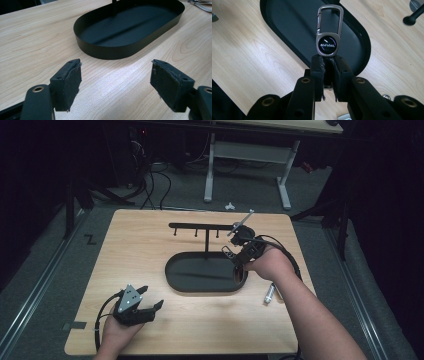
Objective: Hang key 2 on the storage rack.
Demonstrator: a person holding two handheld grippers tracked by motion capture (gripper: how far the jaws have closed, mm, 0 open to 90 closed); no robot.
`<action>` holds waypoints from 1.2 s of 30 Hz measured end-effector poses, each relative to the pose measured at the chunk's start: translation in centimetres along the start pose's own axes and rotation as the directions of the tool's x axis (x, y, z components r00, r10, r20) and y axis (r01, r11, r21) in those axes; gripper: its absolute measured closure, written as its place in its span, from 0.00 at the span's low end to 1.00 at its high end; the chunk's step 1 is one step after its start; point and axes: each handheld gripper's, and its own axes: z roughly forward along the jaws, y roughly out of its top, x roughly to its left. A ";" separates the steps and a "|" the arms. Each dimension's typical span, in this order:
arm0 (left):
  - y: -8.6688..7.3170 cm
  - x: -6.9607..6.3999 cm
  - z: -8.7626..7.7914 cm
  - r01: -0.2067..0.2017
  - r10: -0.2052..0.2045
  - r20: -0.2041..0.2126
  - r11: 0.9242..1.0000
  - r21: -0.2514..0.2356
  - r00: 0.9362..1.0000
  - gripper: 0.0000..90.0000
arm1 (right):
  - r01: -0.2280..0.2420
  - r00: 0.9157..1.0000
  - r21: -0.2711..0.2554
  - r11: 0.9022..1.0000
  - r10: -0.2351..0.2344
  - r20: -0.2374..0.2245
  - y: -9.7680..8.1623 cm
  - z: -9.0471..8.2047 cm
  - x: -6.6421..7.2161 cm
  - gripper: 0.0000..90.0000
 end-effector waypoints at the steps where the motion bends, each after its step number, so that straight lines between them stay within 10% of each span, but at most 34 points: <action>1: 0.0 0.0 0.0 0.000 0.000 0.001 1.000 0.003 1.000 0.28 | 0.004 1.000 -0.003 1.000 -0.004 0.000 0.1 0.0 0.0 0.89; 36: -0.1 -0.1 0.2 -0.009 0.008 0.014 1.000 0.018 1.000 0.28 | -0.044 0.999 -0.039 0.998 0.045 0.030 4.0 1.4 -1.0 0.89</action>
